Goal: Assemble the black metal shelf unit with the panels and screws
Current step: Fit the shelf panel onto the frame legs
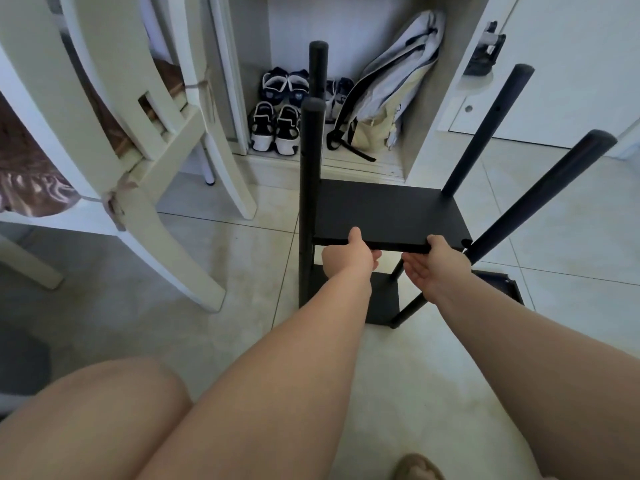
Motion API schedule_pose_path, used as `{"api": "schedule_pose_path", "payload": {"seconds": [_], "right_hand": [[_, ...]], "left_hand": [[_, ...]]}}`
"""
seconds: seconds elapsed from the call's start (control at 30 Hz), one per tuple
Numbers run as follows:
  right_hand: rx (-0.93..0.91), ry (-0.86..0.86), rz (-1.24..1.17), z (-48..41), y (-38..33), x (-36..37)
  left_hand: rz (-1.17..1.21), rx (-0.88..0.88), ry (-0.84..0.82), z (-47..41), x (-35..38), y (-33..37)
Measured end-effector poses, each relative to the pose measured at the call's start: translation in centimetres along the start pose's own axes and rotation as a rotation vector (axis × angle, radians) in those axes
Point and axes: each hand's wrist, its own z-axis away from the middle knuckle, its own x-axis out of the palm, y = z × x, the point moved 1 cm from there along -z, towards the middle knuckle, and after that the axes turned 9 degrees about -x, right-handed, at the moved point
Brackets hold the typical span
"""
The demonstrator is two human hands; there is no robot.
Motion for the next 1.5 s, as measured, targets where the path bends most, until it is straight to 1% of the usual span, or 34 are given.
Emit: {"api": "schedule_pose_path", "payload": {"seconds": [0.27,0.53,0.7,0.8,0.87,0.9,0.93,0.97,1.03,1.07,1.1,1.17,1.23,1.3,1.43,1.5], "right_hand": [[0.047,-0.003,-0.029,-0.9,1.7,0.1],[0.105,0.037,-0.021,-1.4,2.5,0.1],[0.118,0.03,-0.04,-1.4,2.5,0.1],[0.12,0.003,-0.06,-1.2,2.5,0.0],[0.125,-0.021,-0.077,-1.0,2.7,-0.2],[0.127,-0.025,-0.083,-0.9,2.9,-0.2],[0.13,-0.027,-0.086,-0.8,3.0,-0.3],[0.134,-0.028,-0.087,-0.7,3.1,-0.3],[0.139,-0.037,-0.083,-0.6,3.1,-0.4],[0.138,-0.046,-0.077,-0.5,3.1,-0.5],[0.135,-0.055,-0.07,-0.5,3.1,-0.5],[0.13,-0.066,-0.052,-0.4,3.1,-0.6],[0.135,-0.074,-0.033,-0.4,2.9,-0.7],[0.144,-0.08,-0.029,-0.3,2.6,-0.8],[0.16,-0.078,-0.027,-0.3,2.4,-0.8],[0.166,-0.079,-0.028,-0.2,2.4,-0.8]], "left_hand": [[0.036,-0.062,0.012,-1.5,-0.2,-0.7],[0.062,-0.076,-0.011,-2.2,-0.2,-1.2],[0.027,-0.072,-0.032,-2.4,-0.4,-1.2],[-0.083,-0.062,-0.091,-2.4,-1.6,-1.1],[-0.278,-0.084,-0.144,-2.2,-3.3,-1.7],[-0.387,-0.088,-0.122,-2.1,-4.6,-2.2],[-0.479,-0.061,-0.057,-2.3,-5.9,-2.7],[-0.541,0.003,0.038,-2.6,-7.3,-3.0],[-0.567,0.18,0.211,-3.1,-9.7,-2.8],[-0.549,0.259,0.252,-3.5,-10.4,-2.3],[-0.53,0.328,0.248,-4.0,-10.7,-1.6],[-0.522,0.414,0.137,-4.9,-10.2,0.1],[-0.541,0.457,-0.012,-5.4,-9.0,1.6],[-0.532,0.492,-0.09,-6.1,-8.1,2.5],[-0.476,0.548,-0.027,-7.7,-7.0,2.6],[-0.434,0.542,-0.004,-7.8,-6.4,2.4]]}}
